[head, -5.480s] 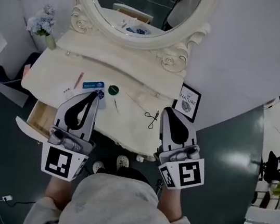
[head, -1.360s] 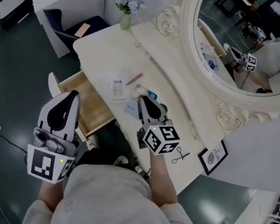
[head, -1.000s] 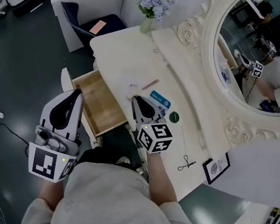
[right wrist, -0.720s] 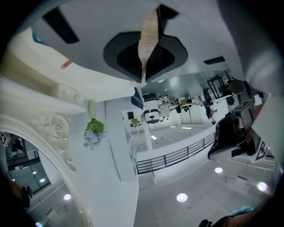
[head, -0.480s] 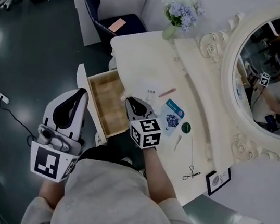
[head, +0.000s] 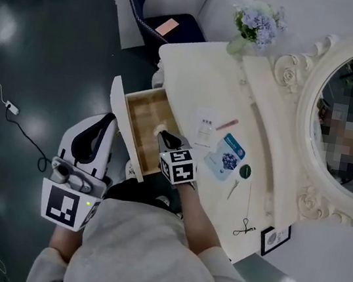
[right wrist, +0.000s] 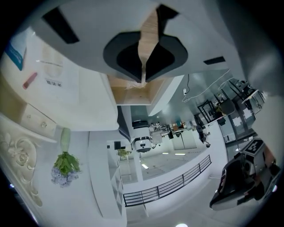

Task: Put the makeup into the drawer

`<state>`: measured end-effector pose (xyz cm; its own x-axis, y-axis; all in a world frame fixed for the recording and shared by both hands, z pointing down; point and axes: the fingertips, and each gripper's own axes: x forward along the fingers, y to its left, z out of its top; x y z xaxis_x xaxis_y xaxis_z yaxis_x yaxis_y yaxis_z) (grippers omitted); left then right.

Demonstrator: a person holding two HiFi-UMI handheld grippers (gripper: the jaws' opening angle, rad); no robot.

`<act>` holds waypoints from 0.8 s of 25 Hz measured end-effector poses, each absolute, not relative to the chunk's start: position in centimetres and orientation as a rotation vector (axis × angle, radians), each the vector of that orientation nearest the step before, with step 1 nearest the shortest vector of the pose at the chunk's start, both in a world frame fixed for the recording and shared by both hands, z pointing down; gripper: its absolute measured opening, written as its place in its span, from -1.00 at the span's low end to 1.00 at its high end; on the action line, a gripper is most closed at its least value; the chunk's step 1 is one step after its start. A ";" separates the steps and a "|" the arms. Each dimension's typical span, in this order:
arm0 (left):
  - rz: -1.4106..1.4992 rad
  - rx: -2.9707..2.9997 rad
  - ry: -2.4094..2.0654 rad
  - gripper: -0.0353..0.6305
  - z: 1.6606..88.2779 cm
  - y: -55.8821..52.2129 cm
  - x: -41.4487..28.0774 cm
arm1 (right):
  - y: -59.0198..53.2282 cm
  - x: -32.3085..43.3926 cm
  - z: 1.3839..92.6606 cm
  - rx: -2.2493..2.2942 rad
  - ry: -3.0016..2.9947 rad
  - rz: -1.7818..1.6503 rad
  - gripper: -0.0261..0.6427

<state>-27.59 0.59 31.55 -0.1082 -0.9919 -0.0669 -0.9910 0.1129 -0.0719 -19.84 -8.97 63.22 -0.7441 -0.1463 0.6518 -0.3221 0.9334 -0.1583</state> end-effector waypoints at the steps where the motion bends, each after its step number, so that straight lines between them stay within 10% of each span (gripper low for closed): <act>1: -0.017 -2.029 2.274 -0.85 31.7 0.5 -27.8 | -8.8 -20.0 63.9 0.323 -2.396 0.348 -0.81; 20: 0.000 -1.975 2.372 -0.85 32.9 0.6 -31.8 | -7.7 -20.4 72.5 0.261 -2.155 0.398 -0.81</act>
